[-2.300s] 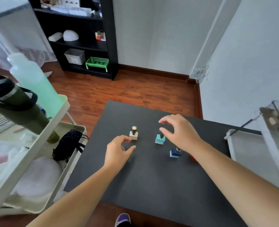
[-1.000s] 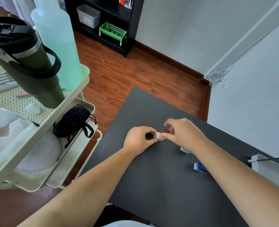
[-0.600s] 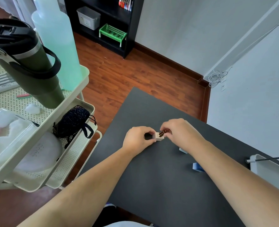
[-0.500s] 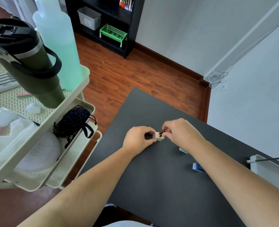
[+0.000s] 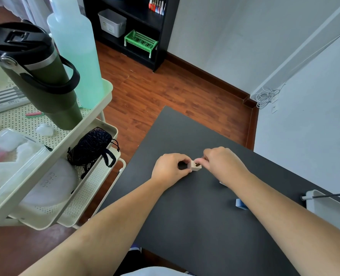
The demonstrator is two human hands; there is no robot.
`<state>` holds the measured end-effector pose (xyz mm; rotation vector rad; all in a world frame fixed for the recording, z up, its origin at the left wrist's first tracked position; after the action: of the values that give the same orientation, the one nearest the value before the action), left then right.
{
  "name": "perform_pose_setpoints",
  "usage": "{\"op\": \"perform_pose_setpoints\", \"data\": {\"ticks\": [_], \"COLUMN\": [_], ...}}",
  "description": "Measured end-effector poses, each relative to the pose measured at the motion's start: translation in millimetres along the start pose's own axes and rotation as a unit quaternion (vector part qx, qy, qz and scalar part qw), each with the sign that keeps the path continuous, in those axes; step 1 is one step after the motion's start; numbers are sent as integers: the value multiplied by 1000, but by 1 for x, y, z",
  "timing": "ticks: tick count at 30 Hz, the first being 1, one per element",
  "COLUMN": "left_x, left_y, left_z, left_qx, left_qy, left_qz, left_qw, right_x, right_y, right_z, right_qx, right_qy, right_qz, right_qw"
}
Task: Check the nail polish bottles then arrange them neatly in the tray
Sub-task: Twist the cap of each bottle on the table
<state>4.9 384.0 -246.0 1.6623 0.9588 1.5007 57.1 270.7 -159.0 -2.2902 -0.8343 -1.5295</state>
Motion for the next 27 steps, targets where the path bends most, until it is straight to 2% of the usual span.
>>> {"op": "perform_pose_setpoints", "data": {"ticks": [4,6,9,13,19,23,27], "left_x": [-1,-1,-1,-1,0,0,-1], "left_y": [-1,-1,-1,-1,0,-1,0], "left_z": [1,1,1,1,2,2,2], "left_qx": [2,6,5,2,2,2,-2], "left_qy": [-5,-7,1,-3,-3,0,9], "left_qz": [-6,1,4,10,13,10,20], "left_qw": [1000,1000,1000,1000,1000,1000,1000], "right_x": [6,7,7,6,2,4,7], "right_y": [2,0,4,7,9,7,4], "right_z": [-5,-4,-1,-4,0,-5,-3], "right_qx": [34,51,24,54,45,76,102], "right_qy": [-5,0,13,-13,4,-11,27], "right_qz": [135,115,70,146,98,162,152], "right_qw": [990,992,997,988,994,984,983]}}
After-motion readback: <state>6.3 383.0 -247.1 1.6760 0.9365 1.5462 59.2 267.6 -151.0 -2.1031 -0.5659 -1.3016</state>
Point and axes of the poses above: each hand's wrist, its own z-axis towards the middle knuckle, its own x-axis out of the back of the hand, y = z × x, the point moved 5 cm from there along z, towards the middle knuckle, and after that the axes turned 8 degrees about -y, right-handed, at the moved point
